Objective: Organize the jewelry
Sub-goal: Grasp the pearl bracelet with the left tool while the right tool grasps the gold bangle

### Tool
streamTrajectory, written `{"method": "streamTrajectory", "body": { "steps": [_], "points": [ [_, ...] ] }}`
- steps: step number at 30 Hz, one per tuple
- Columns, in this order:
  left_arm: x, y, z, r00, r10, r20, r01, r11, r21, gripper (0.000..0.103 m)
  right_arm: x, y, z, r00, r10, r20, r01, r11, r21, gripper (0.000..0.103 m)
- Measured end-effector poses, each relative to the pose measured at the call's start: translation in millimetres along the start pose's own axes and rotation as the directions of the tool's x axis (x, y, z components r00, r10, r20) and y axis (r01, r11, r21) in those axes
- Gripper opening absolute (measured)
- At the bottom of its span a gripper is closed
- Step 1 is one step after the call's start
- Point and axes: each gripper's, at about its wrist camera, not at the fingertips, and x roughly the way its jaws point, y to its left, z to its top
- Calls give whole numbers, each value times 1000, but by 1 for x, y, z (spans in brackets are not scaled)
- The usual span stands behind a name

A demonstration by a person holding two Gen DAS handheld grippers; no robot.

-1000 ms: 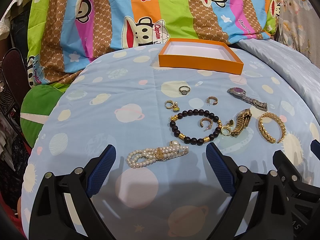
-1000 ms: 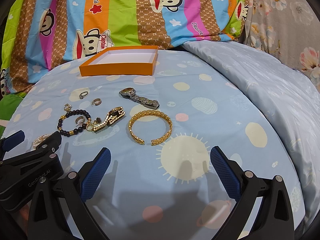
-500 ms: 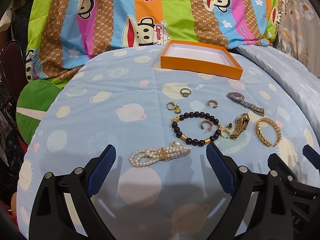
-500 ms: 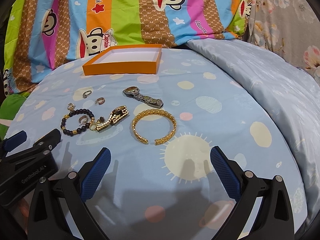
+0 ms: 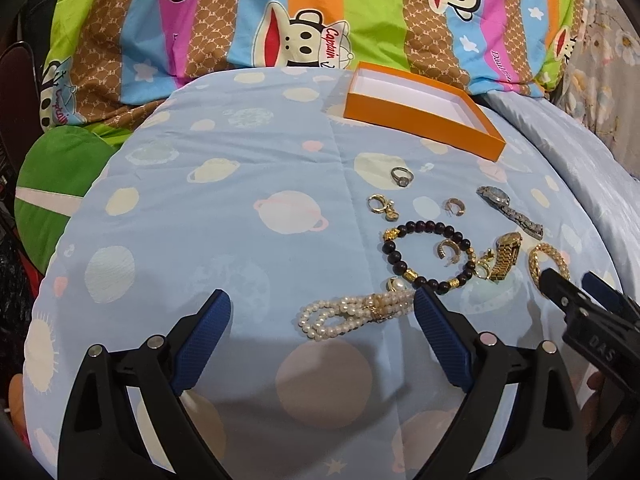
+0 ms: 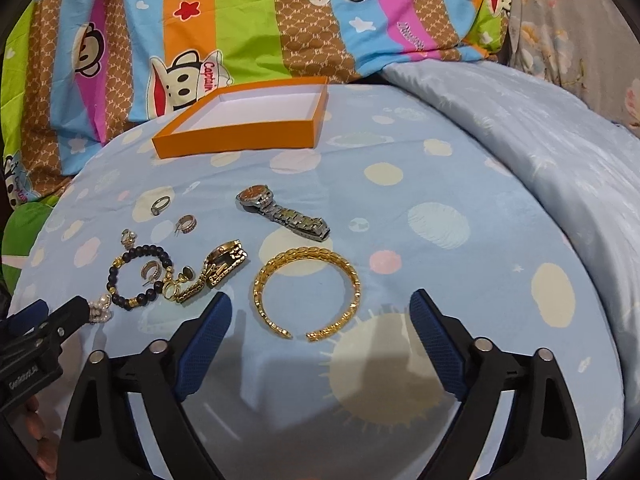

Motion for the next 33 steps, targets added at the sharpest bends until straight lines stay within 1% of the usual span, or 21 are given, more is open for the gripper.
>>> {"method": "streamTrajectory", "body": {
  "steps": [2, 6, 8, 13, 15, 19, 22, 23, 24, 26, 28, 30, 31, 33],
  "points": [
    [-1, -1, -2, 1000, -11, -3, 12, 1000, 16, 91, 6, 1, 1, 1000, 6, -23, -6, 1000, -1, 75],
    [-2, -4, -4, 1000, -20, -4, 21, 998, 53, 91, 9, 3, 2, 1000, 5, -28, -5, 1000, -9, 66],
    [0, -4, -3, 1000, -25, -12, 26, 998, 58, 91, 9, 3, 2, 1000, 6, -28, -6, 1000, -12, 59],
    [6, 4, 4, 1000, -17, -11, 18, 997, 81, 91, 9, 0, 3, 1000, 20, -24, -20, 1000, -1, 58],
    [10, 6, 7, 1000, -23, -17, 25, 996, 90, 91, 9, 0, 4, 999, 23, -24, -23, 1000, 0, 58],
    [19, 10, 12, 996, -74, -46, 77, 994, 81, 91, 7, 0, 3, 999, 30, -18, -30, 1000, 1, 58],
    [18, 6, 10, 995, -91, -45, 96, 990, 107, 90, 7, -1, 3, 999, 33, -21, -33, 999, 8, 58],
    [17, 4, 10, 995, -93, -44, 98, 988, 117, 88, 6, -2, 3, 999, 32, -21, -32, 999, 9, 58],
    [17, 1, 9, 995, -95, -42, 100, 987, 129, 80, 6, -2, 3, 999, 32, -22, -32, 999, 9, 58],
    [16, -4, 7, 995, -94, -37, 99, 983, 157, 71, 5, -1, 2, 999, 30, -22, -30, 1000, 8, 58],
    [15, -6, 6, 994, -101, -36, 105, 980, 166, 65, 5, -2, 2, 999, 32, -22, -32, 999, 9, 58],
    [13, -7, 6, 993, -111, -32, 114, 979, 166, 52, 5, -1, 2, 999, 33, -21, -33, 999, 9, 58],
    [12, -8, 5, 992, -126, -32, 129, 977, 167, 47, 4, -1, 2, 999, 34, -21, -33, 999, 8, 58],
    [10, -9, 4, 989, -145, -32, 149, 975, 168, 31, 3, -1, 1, 999, 35, -20, -35, 999, 7, 58]
  ]
}}
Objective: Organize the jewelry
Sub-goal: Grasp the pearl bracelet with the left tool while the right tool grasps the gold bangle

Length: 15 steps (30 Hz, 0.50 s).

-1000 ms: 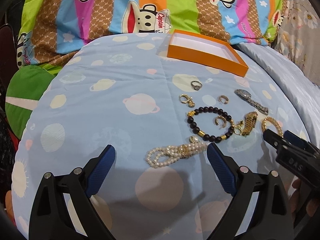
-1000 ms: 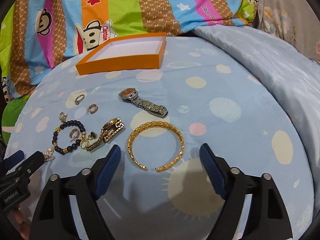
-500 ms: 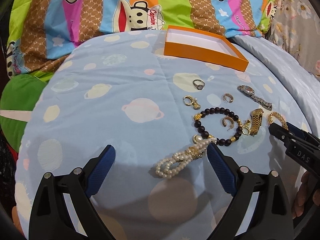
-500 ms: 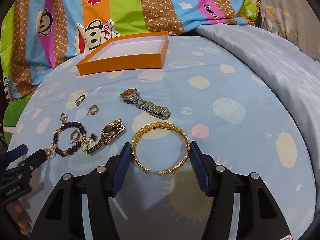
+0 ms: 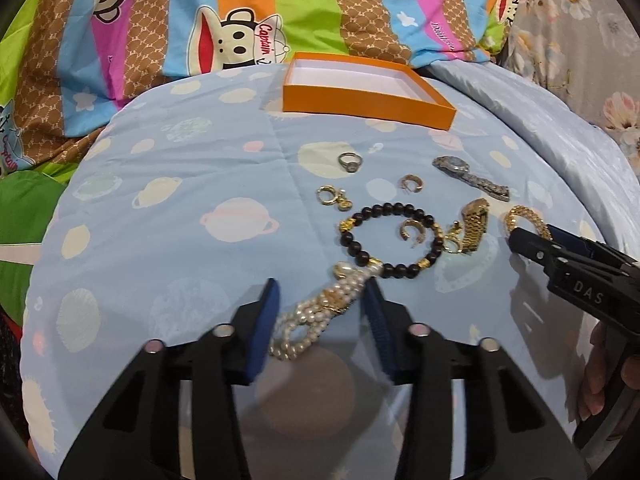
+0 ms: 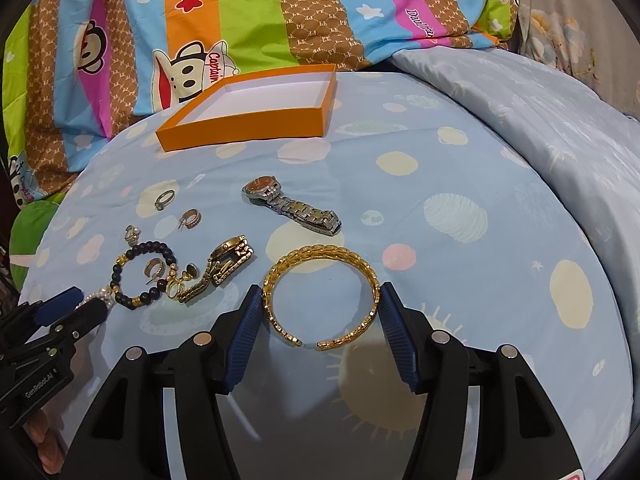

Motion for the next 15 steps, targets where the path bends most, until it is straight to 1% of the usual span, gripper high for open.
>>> {"method": "streamTrajectory", "body": {
  "steps": [1, 3, 4, 11, 15],
  "points": [
    [-1, -1, -1, 1000, -10, -2, 10, 1000, -1, 29, -1, 0, 0, 1000, 0, 1, 0, 1000, 0, 58],
    [-2, -3, -3, 1000, -29, -5, 29, 1000, -4, 20, -2, 0, -1, 1000, 2, 3, -2, 1000, 0, 58],
    [-4, -3, -4, 999, -41, -8, 41, 999, -10, 18, -3, -1, -2, 1000, 3, 4, -3, 1000, 0, 58],
    [-14, -5, -10, 997, -79, -8, 78, 996, -41, 17, -13, 0, -4, 1000, 7, 29, -7, 1000, -12, 57],
    [-29, -6, -8, 996, -87, 15, 87, 995, -41, 17, -23, -3, -2, 999, 14, 49, -14, 1000, -3, 57]
  ]
}}
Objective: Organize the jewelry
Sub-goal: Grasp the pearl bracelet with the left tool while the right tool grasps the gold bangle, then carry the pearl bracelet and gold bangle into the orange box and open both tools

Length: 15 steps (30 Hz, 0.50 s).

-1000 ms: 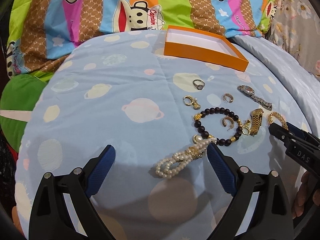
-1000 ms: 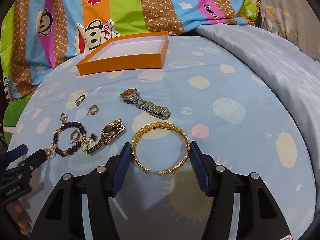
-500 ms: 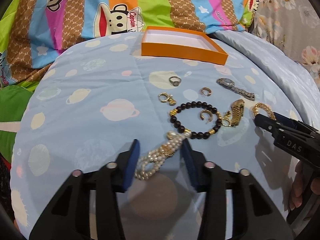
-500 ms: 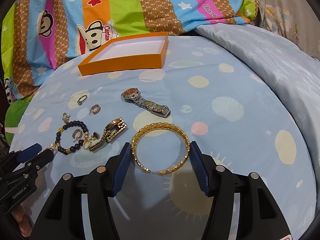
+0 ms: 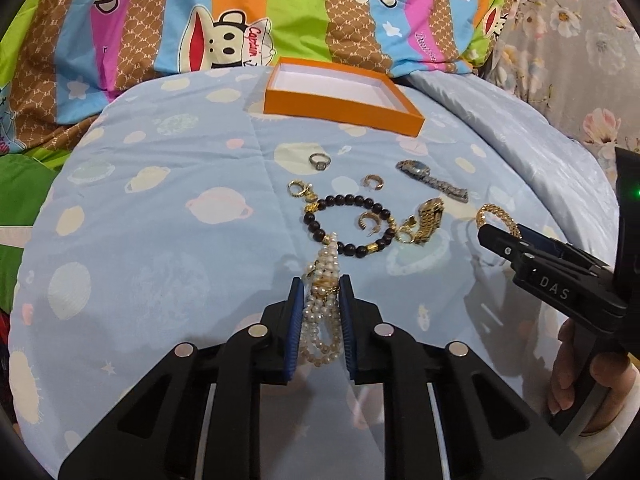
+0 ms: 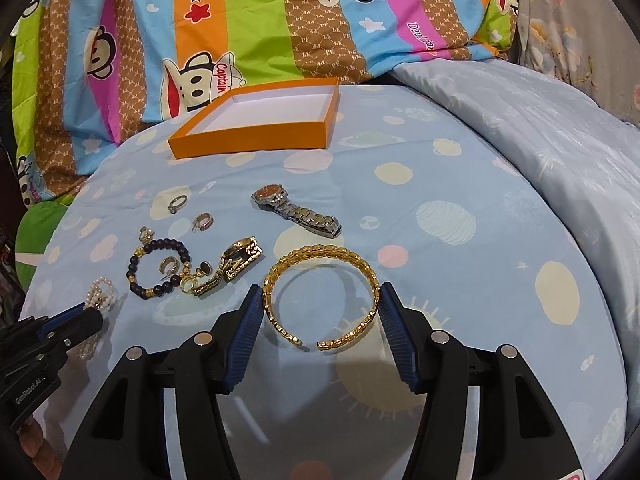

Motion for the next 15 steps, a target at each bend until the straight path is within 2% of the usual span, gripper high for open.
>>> {"method": "streamTrajectory", "body": {
  "steps": [5, 8, 15],
  "points": [
    [-19, -2, 16, 999, -1, 48, 0, 1000, 10, 17, -12, -2, 15, 999, 8, 37, -8, 1000, -4, 57],
    [-25, -2, 38, 996, 6, 86, -8, 1000, 27, 17, -16, -4, 36, 998, 25, 65, -24, 1000, -13, 57],
    [-7, -4, 114, 983, 24, 179, -40, 996, 85, 17, 6, -7, 109, 992, 65, 110, -63, 998, -20, 57]
  ]
}}
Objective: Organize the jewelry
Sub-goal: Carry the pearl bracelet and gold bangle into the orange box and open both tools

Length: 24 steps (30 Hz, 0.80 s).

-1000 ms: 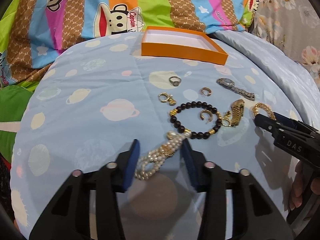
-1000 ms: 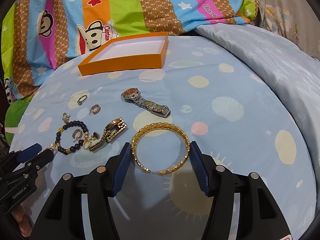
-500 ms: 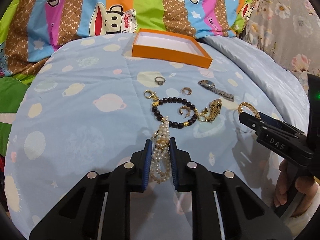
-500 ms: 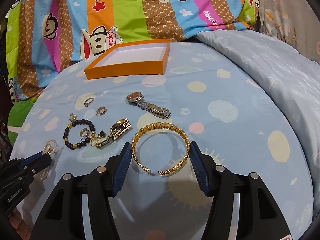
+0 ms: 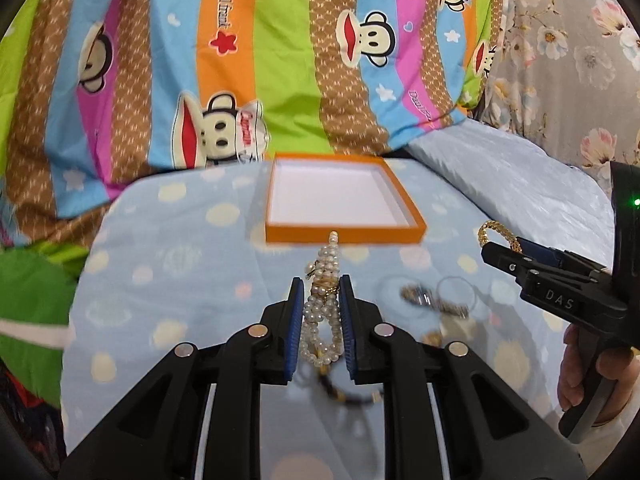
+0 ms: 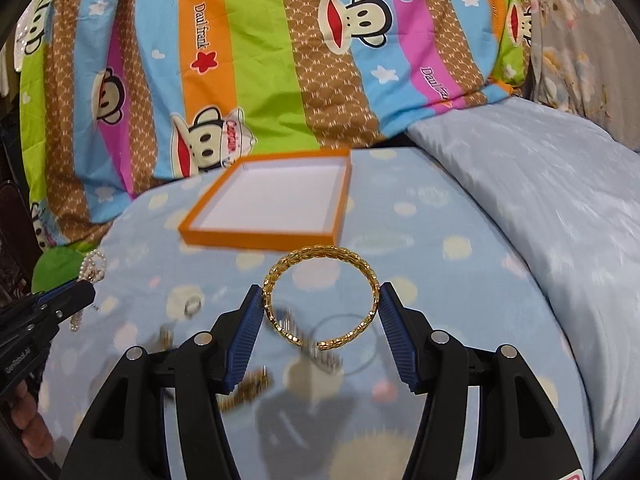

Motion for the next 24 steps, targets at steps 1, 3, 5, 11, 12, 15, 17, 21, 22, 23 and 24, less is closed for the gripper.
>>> {"method": "streamTrajectory", "body": {
  "steps": [1, 3, 5, 11, 12, 15, 17, 21, 22, 23, 24],
  "points": [
    [8, 1, 10, 1000, 7, 9, -7, 1000, 3, 17, 7, 0, 11, 1000, -7, 7, 7, 1000, -6, 57],
    [23, 3, 27, 1000, 13, 18, -13, 1000, 11, 17, 25, 0, 35, 1000, 1, 7, -1, 1000, -6, 57],
    [46, 8, 50, 1000, 7, 19, -8, 1000, 9, 17, 43, -2, 57, 1000, 17, -1, -17, 1000, 9, 57],
    [113, 16, 98, 1000, 11, 7, -11, 1000, 15, 17, 106, 1, 108, 999, 38, -35, -37, 999, 16, 58],
    [124, 17, 104, 1000, 11, 3, -11, 1000, 14, 17, 117, 1, 114, 998, 47, -46, -47, 999, 16, 58],
    [155, 19, 118, 1000, 12, -6, -12, 1000, 19, 17, 148, 3, 126, 996, 56, -74, -55, 998, 9, 58],
    [176, 21, 124, 1000, 10, -22, -10, 1000, 18, 17, 166, 4, 132, 994, 53, -92, -53, 999, 4, 58],
    [208, 26, 129, 998, 5, -56, -5, 1000, 13, 17, 196, 2, 137, 990, 62, -130, -61, 998, 12, 58],
    [215, 28, 130, 998, 4, -65, -3, 1000, 12, 17, 203, 2, 138, 988, 62, -139, -60, 998, 13, 58],
    [221, 30, 130, 997, 5, -73, -5, 1000, 9, 17, 209, 2, 138, 987, 60, -148, -59, 998, 11, 58],
    [224, 31, 130, 997, 6, -77, -6, 1000, 9, 17, 214, 2, 138, 986, 59, -154, -59, 998, 6, 58]
  ]
}}
